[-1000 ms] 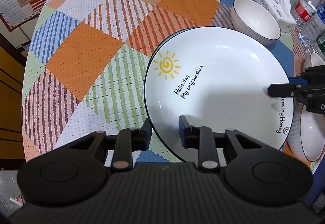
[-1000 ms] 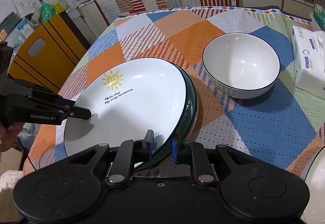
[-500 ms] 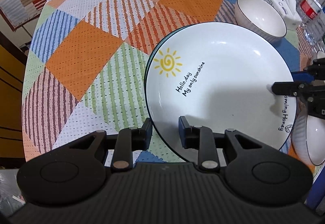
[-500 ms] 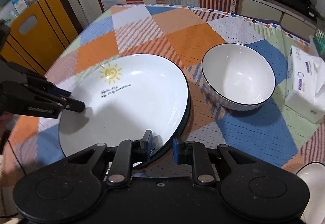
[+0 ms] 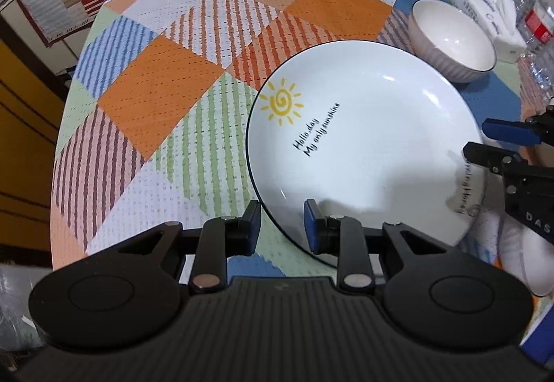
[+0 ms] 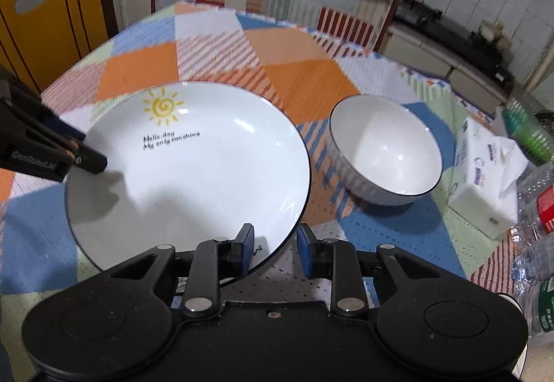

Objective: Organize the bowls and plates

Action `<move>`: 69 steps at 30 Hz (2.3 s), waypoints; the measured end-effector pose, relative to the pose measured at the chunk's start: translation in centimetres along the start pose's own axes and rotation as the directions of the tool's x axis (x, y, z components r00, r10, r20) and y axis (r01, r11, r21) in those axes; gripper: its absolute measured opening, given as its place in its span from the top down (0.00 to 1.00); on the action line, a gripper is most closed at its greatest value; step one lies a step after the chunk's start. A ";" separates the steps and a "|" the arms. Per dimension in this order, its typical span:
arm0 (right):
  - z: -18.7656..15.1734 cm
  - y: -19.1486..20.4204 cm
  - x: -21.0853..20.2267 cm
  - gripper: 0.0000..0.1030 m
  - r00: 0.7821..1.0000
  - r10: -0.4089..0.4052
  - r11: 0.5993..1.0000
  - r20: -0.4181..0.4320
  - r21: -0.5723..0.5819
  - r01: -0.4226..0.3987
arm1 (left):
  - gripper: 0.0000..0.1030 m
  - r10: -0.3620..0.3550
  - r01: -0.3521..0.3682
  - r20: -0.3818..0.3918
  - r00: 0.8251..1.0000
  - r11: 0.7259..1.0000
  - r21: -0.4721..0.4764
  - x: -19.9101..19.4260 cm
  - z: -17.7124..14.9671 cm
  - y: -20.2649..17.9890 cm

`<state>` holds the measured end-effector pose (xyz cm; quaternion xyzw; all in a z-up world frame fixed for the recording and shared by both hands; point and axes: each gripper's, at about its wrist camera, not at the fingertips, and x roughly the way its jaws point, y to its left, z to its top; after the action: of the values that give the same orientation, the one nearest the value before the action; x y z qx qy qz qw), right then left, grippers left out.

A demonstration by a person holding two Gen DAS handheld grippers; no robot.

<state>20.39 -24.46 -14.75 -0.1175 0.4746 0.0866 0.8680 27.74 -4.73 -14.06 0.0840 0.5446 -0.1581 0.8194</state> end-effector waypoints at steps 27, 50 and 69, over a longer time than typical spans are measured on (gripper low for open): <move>-8.5 -1.9 -18.2 0.33 0.961 0.124 0.992 0.245 -0.019 -0.124 | 0.61 0.051 -0.059 0.062 0.997 0.988 0.140 -14.0 -6.7 -9.0; -16.9 -3.2 -6.6 0.07 0.990 0.103 0.991 0.099 0.079 -0.111 | 0.37 -0.164 0.162 0.119 0.979 0.986 0.029 -4.4 -9.1 -16.9; -16.9 -0.9 -5.7 0.10 0.979 0.098 0.995 0.179 -0.004 -0.099 | 0.82 -0.294 0.300 0.074 0.953 0.950 -0.089 -3.8 -9.8 -14.6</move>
<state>4.03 -30.33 -18.67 -0.0835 0.4000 0.1386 0.9021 12.75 -14.76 -13.91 -0.0444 0.5335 -0.2549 0.8052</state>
